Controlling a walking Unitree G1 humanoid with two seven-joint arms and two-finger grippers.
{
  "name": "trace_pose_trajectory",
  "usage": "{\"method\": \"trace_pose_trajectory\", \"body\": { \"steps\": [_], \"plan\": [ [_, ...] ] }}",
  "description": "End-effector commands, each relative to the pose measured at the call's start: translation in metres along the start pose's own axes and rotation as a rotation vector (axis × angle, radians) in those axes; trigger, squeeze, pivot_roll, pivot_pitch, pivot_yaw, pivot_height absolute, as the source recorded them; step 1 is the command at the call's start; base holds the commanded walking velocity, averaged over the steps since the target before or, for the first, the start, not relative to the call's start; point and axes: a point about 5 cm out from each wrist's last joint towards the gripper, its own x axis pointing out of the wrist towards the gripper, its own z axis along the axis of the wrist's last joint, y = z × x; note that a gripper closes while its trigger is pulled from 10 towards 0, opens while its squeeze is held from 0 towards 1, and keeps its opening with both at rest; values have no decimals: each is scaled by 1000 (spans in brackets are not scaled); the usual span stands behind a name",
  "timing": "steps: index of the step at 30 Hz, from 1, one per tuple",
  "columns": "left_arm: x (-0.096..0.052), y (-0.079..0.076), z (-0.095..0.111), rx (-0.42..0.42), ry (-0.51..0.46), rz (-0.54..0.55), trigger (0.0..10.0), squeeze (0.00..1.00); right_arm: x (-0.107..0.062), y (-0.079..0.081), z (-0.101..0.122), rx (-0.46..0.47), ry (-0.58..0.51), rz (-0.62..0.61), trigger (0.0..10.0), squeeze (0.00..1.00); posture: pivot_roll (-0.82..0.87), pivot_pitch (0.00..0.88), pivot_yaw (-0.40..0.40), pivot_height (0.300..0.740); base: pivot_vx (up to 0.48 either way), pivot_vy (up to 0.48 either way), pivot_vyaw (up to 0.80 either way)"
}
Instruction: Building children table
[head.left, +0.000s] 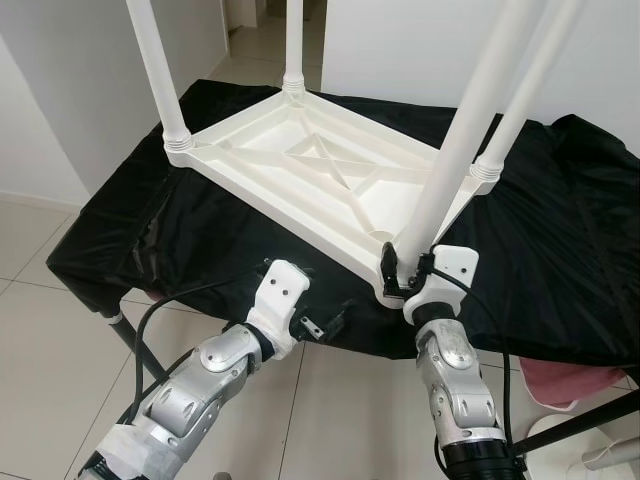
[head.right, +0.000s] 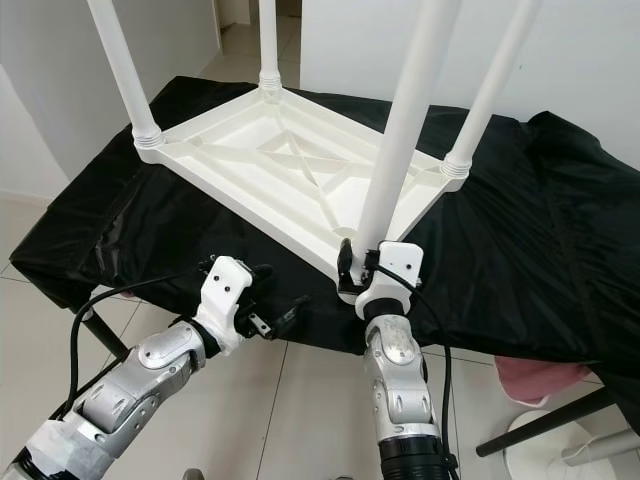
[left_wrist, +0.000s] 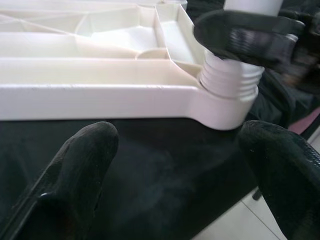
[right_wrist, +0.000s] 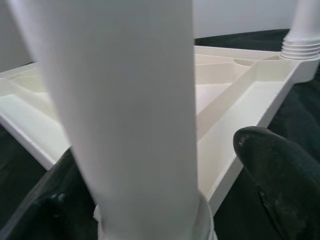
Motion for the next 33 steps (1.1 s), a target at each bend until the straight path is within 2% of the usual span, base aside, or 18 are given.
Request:
{"method": "trace_pose_trajectory", "body": {
  "steps": [1,6,8,9,11,13,16,17,19,21,22,27,28,29,31,33],
  "plan": [
    [-1,-6,1,17,-8,-171,10000,0,-6,0,2,4,-26,51,10000,0,-21,70,-8,740,0,0,0],
    [-2,-3,3,11,-15,-136,10000,0,-15,-1,2,-7,-37,82,10000,0,-17,73,-10,740,0,0,0],
    [-10,2,3,-11,-33,-45,10000,0,-31,-7,3,-24,-67,80,10000,0,-5,96,-12,740,0,0,0],
    [-10,2,3,-11,-33,-45,10000,0,-31,-7,3,-24,-67,80,10000,0,-5,96,-12,740,0,0,0],
    [-22,4,3,-19,-42,27,10000,0,-46,-14,3,-33,-66,77,10000,0,6,114,-10,740,0,0,0],
    [-25,4,3,-15,-41,42,10000,0,-50,-16,3,-31,-57,83,10000,0,6,114,-10,740,0,0,0],
    [-40,15,4,-43,-47,176,10000,0,-66,-23,1,-24,-29,83,10000,0,19,143,-4,740,0,0,0],
    [-40,15,4,-43,-47,176,10000,0,-66,-23,1,-24,-29,83,10000,0,19,143,-4,740,0,0,0],
    [-51,21,6,-50,-55,248,10000,0,-76,-22,0,-23,-3,127,10000,0,28,165,5,740,0,0,0],
    [-55,23,6,-46,-55,269,10000,0,-80,-22,-1,-23,8,144,10000,0,28,165,5,740,0,0,0],
    [-64,31,7,-54,-65,354,10000,0,-84,-22,-3,-44,18,174,10000,0,32,173,7,740,0,0,0],
    [-74,39,10,-82,-87,445,10000,0,-82,-29,-2,-39,9,112,10000,0,41,185,5,740,0,0,0],
    [-77,43,13,-91,-109,498,10000,0,-80,-31,0,-41,-3,73,10000,0,53,196,-2,740,0,0,0],
    [-77,43,13,-91,-109,498,10000,0,-80,-31,0,-41,-3,73,10000,0,53,196,-2,740,0,0,0],
    [-83,45,14,-106,-137,585,10000,0,-78,-31,1,-50,-17,40,10000,0,55,199,-5,740,0,0,0],
    [-84,45,14,-114,-148,611,10000,0,-76,-30,0,-57,-21,34,10000,0,59,201,-11,740,0,0,0]
  ]
}}
